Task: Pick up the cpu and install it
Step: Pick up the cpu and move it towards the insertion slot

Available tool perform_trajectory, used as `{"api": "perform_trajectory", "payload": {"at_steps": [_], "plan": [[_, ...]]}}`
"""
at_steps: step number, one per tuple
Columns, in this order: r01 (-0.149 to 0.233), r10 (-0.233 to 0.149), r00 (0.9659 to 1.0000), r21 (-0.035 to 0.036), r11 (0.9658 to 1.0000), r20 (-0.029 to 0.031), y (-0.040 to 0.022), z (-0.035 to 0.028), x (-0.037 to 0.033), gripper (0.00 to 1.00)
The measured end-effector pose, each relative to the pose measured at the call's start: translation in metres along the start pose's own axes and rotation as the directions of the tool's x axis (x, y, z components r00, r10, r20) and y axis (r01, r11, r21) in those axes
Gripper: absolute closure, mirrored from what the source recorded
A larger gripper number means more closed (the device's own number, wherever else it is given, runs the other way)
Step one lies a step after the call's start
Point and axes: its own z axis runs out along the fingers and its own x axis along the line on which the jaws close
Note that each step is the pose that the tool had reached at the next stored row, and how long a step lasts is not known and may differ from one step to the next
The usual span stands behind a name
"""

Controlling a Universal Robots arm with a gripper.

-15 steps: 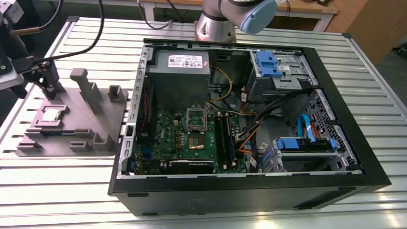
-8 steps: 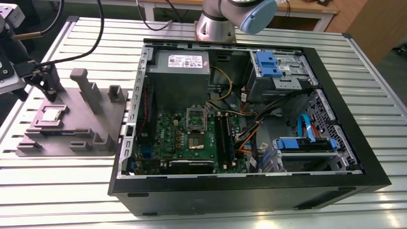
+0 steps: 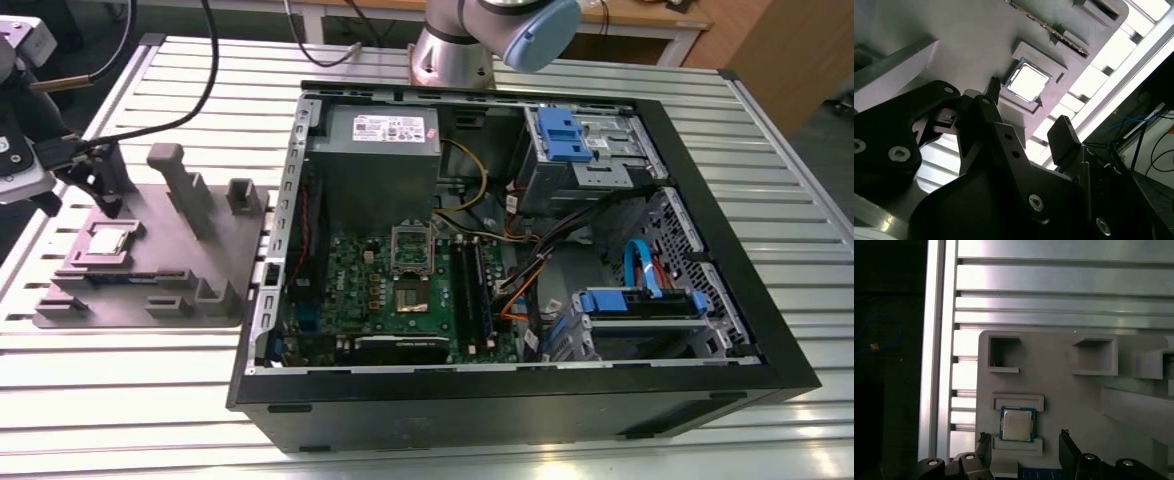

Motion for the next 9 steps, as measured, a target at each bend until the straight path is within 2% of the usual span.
{"api": "perform_trajectory", "payload": {"at_steps": [9], "plan": [[-0.009, 0.009, 1.0000, -0.0004, 1.0000, 0.0006, -0.0007, 0.0155, 0.0021, 0.35]]}}
